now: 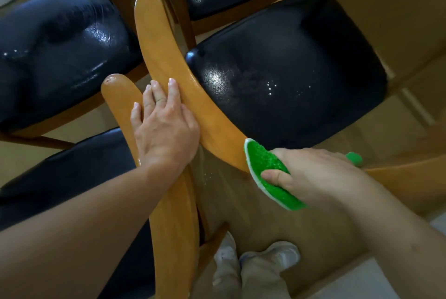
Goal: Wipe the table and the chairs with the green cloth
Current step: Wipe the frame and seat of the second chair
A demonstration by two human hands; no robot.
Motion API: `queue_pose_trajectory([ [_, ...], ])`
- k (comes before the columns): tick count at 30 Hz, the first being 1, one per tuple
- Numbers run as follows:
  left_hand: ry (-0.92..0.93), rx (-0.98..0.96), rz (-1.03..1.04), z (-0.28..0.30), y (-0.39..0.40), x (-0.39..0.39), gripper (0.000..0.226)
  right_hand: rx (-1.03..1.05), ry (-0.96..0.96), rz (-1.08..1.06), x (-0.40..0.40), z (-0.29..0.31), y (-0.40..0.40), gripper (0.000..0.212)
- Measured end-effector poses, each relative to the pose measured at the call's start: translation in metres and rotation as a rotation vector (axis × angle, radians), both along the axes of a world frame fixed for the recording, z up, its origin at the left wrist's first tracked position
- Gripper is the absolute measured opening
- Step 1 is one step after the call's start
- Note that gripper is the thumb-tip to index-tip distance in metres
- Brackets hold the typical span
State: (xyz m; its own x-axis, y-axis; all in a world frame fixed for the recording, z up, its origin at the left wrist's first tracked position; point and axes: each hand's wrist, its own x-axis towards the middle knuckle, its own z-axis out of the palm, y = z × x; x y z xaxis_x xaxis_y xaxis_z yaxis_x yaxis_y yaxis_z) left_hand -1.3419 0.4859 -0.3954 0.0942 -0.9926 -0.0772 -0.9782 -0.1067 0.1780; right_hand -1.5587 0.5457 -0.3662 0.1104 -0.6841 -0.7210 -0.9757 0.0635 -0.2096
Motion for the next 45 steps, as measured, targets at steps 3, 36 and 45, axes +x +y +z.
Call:
queue_pose_trajectory([
  [3,-0.024,-0.017,0.014,-0.002,-0.002,-0.001,0.055,-0.156,-0.039,-0.100,0.031,-0.010,-0.002,0.044],
  [36,-0.125,-0.049,0.008,-0.003,-0.003,-0.005,0.054,-0.511,-0.156,-0.236,0.055,-0.029,-0.004,0.051],
  [45,-0.111,-0.050,0.000,-0.003,-0.001,-0.003,0.054,-0.427,0.031,0.049,0.021,-0.015,0.022,0.055],
])
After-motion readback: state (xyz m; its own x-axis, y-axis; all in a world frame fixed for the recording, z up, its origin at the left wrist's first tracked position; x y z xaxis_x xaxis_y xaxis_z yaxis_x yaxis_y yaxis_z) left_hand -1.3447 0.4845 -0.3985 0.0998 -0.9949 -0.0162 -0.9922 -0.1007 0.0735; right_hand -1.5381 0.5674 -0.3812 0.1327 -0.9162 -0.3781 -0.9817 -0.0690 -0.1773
